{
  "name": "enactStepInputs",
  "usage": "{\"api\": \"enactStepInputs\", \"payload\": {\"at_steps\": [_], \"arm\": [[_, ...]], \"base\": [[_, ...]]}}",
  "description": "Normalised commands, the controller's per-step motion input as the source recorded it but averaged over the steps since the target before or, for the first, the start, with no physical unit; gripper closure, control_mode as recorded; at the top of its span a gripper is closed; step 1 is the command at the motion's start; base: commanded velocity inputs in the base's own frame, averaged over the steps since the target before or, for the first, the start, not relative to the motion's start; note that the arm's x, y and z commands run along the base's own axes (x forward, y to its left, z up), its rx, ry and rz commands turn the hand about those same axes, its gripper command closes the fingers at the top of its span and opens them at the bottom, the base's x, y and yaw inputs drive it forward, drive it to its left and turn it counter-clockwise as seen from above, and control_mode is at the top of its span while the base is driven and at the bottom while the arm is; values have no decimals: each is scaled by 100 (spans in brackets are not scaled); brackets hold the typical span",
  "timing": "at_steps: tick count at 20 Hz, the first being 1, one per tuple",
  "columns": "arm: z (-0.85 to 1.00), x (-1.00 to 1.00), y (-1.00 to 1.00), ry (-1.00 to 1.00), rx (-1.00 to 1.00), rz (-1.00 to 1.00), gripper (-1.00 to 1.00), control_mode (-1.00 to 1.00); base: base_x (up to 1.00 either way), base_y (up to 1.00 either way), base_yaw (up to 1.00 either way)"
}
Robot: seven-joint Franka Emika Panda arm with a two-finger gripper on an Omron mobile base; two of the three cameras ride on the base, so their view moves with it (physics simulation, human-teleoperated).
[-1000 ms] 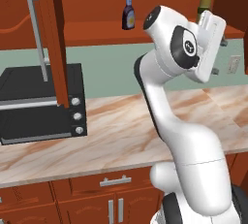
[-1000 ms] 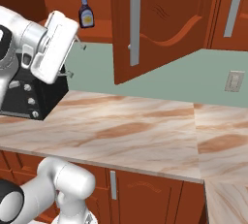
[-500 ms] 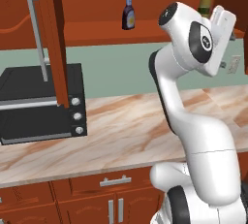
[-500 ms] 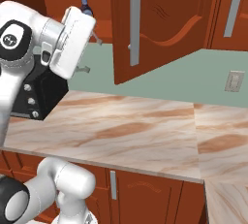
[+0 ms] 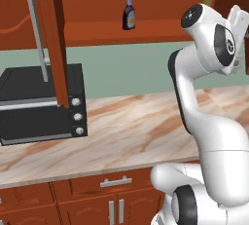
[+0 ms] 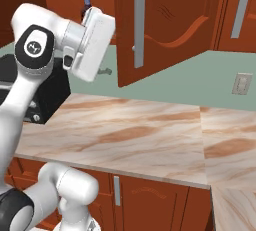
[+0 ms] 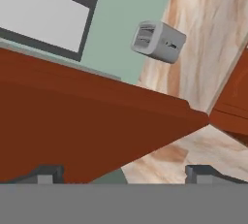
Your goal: Move the condiment bottle and oil and vinegar bottle from the cabinet to the dining counter.
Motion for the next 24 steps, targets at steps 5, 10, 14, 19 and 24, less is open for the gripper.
{"api": "enactStepInputs", "payload": {"at_steps": [5,10,14,19,24], "arm": [[-12,21,-28,-19,0,2,-100,-100],[-6,11,-33,-16,0,0,-100,-100],[2,-16,-38,-7,0,0,-100,-100],[1,-11,-54,0,0,-10,-100,-100],[0,0,-69,0,0,-19,-100,-100]], "base": [[0,0,0],[0,0,0],[0,0,0],[0,0,0],[0,0,0]]}}
